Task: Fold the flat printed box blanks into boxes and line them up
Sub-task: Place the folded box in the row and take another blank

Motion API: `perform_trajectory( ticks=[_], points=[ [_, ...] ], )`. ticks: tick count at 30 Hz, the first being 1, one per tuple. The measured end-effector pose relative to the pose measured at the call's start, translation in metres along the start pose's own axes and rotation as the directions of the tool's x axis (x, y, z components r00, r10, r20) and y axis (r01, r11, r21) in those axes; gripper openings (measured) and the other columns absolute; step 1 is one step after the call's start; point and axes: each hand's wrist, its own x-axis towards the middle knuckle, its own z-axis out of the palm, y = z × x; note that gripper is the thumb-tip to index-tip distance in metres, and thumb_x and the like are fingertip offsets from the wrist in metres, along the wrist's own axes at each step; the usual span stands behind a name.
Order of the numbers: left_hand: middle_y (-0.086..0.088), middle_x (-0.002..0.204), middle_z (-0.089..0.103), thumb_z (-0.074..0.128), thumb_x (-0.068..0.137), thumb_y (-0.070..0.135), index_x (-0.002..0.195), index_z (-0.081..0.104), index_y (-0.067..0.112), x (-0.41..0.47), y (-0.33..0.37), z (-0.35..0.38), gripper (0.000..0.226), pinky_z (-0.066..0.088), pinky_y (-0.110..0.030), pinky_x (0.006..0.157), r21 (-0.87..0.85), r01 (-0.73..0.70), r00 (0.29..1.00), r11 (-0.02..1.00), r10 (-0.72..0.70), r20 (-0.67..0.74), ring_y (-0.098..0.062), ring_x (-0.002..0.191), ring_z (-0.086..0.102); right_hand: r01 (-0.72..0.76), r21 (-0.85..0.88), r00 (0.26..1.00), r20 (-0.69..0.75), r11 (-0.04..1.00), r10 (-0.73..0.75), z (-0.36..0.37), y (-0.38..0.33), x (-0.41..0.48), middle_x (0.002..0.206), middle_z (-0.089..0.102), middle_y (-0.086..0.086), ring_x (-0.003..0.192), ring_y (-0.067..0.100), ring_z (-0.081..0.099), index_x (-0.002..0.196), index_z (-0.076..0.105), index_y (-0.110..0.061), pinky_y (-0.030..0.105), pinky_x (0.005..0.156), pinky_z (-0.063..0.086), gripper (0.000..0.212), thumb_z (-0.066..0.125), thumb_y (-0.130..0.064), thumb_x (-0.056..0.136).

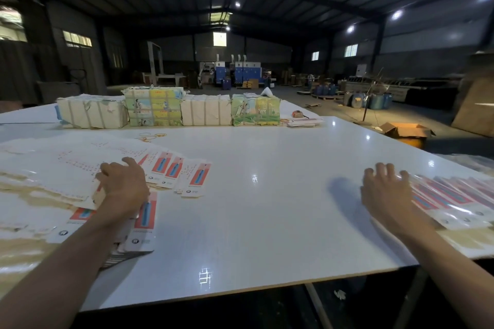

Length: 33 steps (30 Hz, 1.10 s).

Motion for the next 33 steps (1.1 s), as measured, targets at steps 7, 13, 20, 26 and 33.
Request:
perform_trajectory(
  ticks=[7, 13, 20, 26, 33],
  points=[
    [-0.017, 0.119, 0.066, 0.083, 0.090, 0.027, 0.148, 0.036, 0.002, 0.011, 0.002, -0.019, 0.079, 0.058, -0.036, 0.066, -0.462, -0.105, 0.987, 0.881, 0.151, 0.064, -0.028, 0.096, 0.071, 0.370, 0.403, 0.927, -0.213, 0.837, -0.308, -0.060, -0.123, 0.013, 0.148, 0.051, 0.006, 0.137, 0.027, 0.046, 0.139, 0.056, -0.016, 0.042, 0.107, 0.039, 0.037, 0.046, -0.032, 0.107],
    [-0.004, 0.088, 0.081, 0.083, 0.089, 0.025, 0.116, 0.064, 0.020, -0.010, 0.035, -0.035, 0.033, 0.063, -0.037, 0.071, -0.904, 0.002, 0.846, 0.428, 0.481, 0.230, -0.022, 0.081, 0.080, 0.376, 0.906, 0.875, -0.280, 0.193, -0.394, -0.093, -0.207, 0.009, 0.136, 0.060, -0.002, 0.112, 0.018, 0.064, 0.157, 0.035, -0.028, 0.040, 0.090, 0.054, 0.054, 0.050, -0.046, 0.109],
    [-0.020, 0.102, 0.078, 0.072, 0.097, 0.009, 0.134, 0.057, 0.017, -0.054, 0.086, -0.008, 0.041, 0.065, -0.048, 0.078, -0.914, 0.404, 0.563, 0.039, 0.777, 0.282, -0.034, 0.095, 0.079, 0.080, 0.960, 0.896, -0.188, -0.268, -0.403, -0.068, -0.233, 0.006, 0.137, 0.047, -0.017, 0.114, 0.013, 0.066, 0.157, 0.029, -0.049, 0.035, 0.079, 0.067, 0.058, 0.055, -0.052, 0.105],
    [-0.024, 0.121, 0.062, 0.061, 0.091, 0.071, 0.142, 0.055, 0.007, -0.061, 0.115, 0.020, 0.082, 0.053, -0.057, 0.097, -0.835, 0.524, 0.616, -0.168, 0.752, 0.235, -0.045, 0.105, 0.061, 0.056, 0.961, 0.927, -0.151, -0.271, -0.343, -0.059, -0.220, 0.017, 0.124, 0.056, -0.009, 0.115, 0.011, 0.067, 0.134, 0.065, -0.035, 0.039, 0.091, 0.061, 0.030, 0.056, -0.044, 0.107],
    [-0.025, 0.100, 0.070, 0.051, 0.100, 0.066, 0.115, 0.065, 0.012, -0.067, 0.106, 0.023, 0.057, 0.063, -0.045, 0.067, -0.847, 0.477, 0.583, -0.237, 0.806, 0.103, -0.041, 0.074, 0.072, 0.022, 0.952, 0.927, -0.134, -0.306, -0.350, -0.070, -0.215, 0.022, 0.104, 0.072, 0.001, 0.088, 0.007, 0.076, 0.114, 0.066, -0.012, 0.016, 0.064, 0.056, 0.021, 0.064, -0.031, 0.105]
  ],
)
